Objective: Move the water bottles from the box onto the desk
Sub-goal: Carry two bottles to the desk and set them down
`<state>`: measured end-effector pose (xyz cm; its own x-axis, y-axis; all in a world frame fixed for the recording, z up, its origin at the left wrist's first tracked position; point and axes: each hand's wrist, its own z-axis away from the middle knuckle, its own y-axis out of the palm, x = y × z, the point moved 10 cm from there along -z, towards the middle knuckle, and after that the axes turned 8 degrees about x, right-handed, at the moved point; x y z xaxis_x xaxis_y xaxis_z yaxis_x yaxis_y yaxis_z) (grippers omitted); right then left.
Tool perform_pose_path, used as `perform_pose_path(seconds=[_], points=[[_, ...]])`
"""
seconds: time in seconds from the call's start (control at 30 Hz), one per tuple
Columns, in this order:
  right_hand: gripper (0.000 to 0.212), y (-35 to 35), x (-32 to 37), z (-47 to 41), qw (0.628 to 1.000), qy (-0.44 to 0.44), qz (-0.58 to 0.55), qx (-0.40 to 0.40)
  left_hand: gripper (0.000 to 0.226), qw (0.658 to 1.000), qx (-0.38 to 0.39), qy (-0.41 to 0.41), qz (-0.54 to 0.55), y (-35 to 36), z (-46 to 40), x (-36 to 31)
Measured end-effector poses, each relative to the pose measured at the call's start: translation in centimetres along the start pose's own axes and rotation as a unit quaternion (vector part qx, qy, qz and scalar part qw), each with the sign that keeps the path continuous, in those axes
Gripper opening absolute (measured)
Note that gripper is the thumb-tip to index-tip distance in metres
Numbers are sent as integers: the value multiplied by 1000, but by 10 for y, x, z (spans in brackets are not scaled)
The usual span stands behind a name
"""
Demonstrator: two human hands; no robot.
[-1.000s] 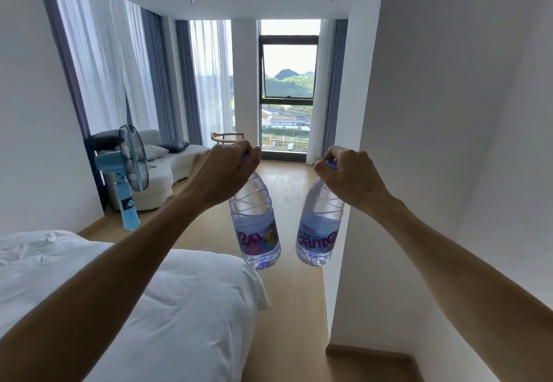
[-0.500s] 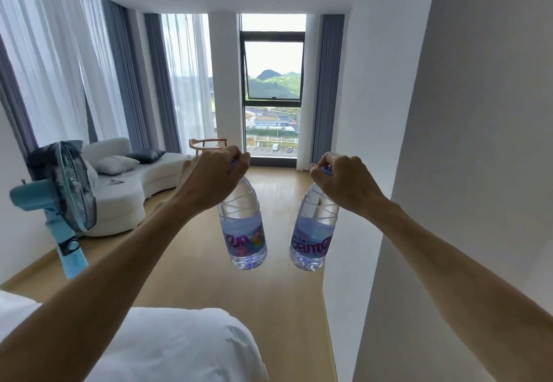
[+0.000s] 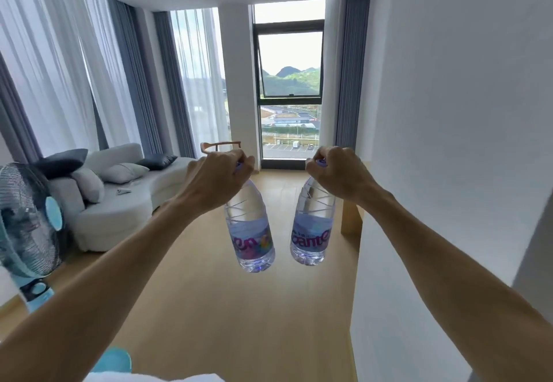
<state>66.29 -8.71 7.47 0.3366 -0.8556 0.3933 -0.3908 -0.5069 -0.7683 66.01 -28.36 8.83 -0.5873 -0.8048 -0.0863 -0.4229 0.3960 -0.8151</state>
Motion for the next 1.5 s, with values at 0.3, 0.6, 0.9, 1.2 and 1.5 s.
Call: perform_pose_path(seconds=[0.3, 0.6, 0.9, 1.2, 1.5], points=[[28, 41, -100, -139, 1000, 8, -27, -10, 38, 997, -25, -70, 8, 68, -127, 75], [28, 103, -200, -273, 1000, 15, 0, 13, 40, 997, -17, -68, 31, 183, -259, 152], [19, 130, -299, -432, 999, 45, 5, -26, 36, 998, -11, -36, 44, 283, -439, 225], [22, 161, -425, -540, 994, 101, 4, -51, 35, 997, -14, -10, 78, 390, -581, 266], [27, 198, -568, -660, 993, 112, 10, -24, 37, 994, 15, 43, 103, 521, -730, 290]])
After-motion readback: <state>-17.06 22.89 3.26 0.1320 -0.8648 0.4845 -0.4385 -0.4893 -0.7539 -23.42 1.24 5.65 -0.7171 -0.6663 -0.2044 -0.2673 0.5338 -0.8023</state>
